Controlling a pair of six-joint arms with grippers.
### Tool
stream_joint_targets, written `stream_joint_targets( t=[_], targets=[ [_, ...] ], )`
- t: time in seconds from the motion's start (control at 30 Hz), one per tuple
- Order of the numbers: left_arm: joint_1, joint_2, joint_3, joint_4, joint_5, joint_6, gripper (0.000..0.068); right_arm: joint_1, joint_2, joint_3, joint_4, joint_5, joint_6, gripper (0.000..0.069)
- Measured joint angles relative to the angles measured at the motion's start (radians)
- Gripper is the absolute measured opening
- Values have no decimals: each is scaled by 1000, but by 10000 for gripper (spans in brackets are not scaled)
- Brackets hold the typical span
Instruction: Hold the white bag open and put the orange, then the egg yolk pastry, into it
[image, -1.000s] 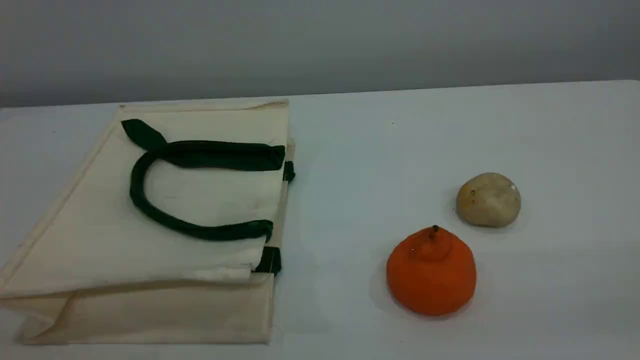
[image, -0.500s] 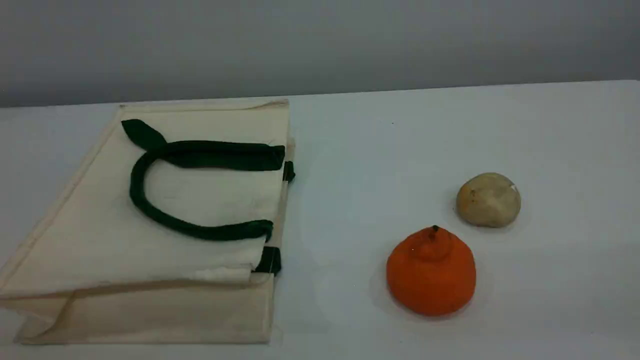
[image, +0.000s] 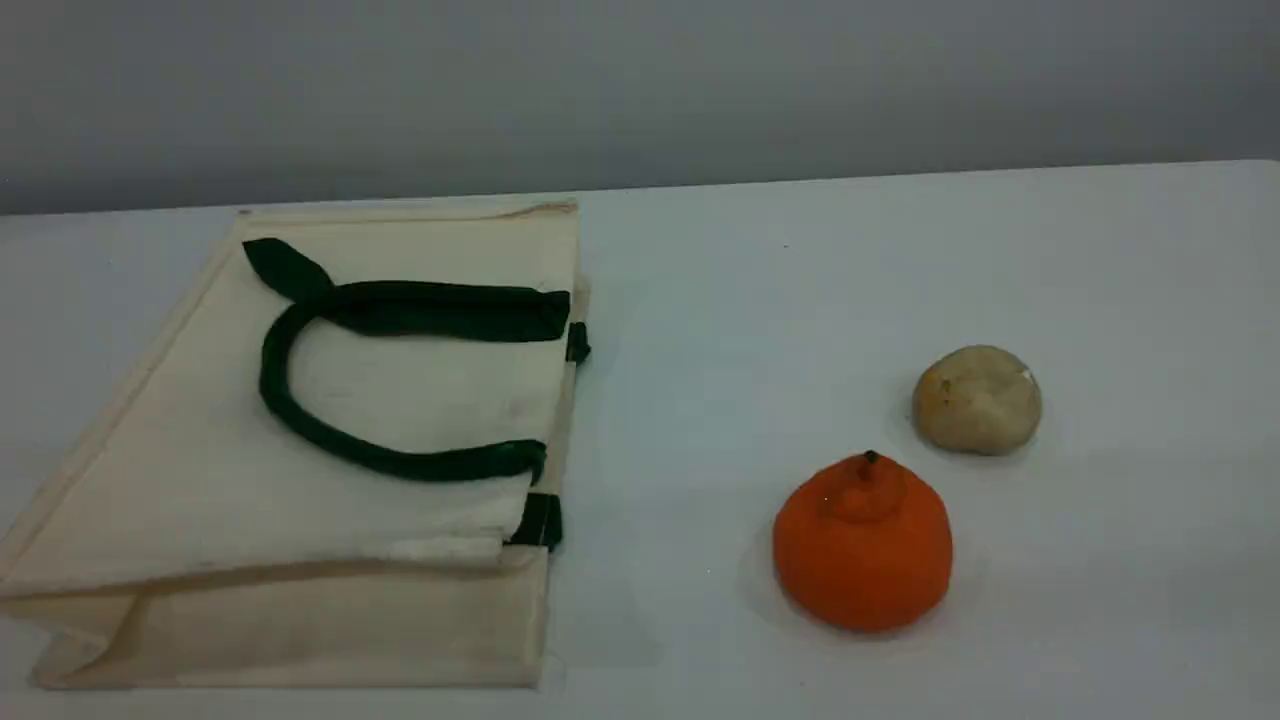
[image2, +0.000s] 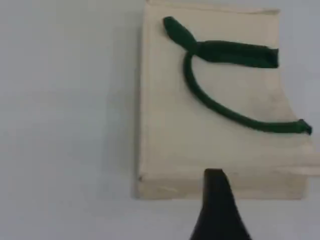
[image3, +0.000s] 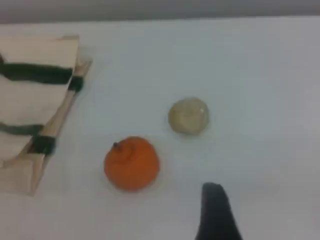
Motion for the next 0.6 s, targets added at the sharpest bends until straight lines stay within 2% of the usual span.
stream_joint_targets(
  t=[0.2, 0.6],
  targets=[
    [0, 166, -20, -81, -86, 63, 424, 0, 108, 0, 141, -181, -76, 410],
    [0, 437, -114, -93, -169, 80, 424, 0, 415, 0, 363, -419, -248, 409]
  ],
)
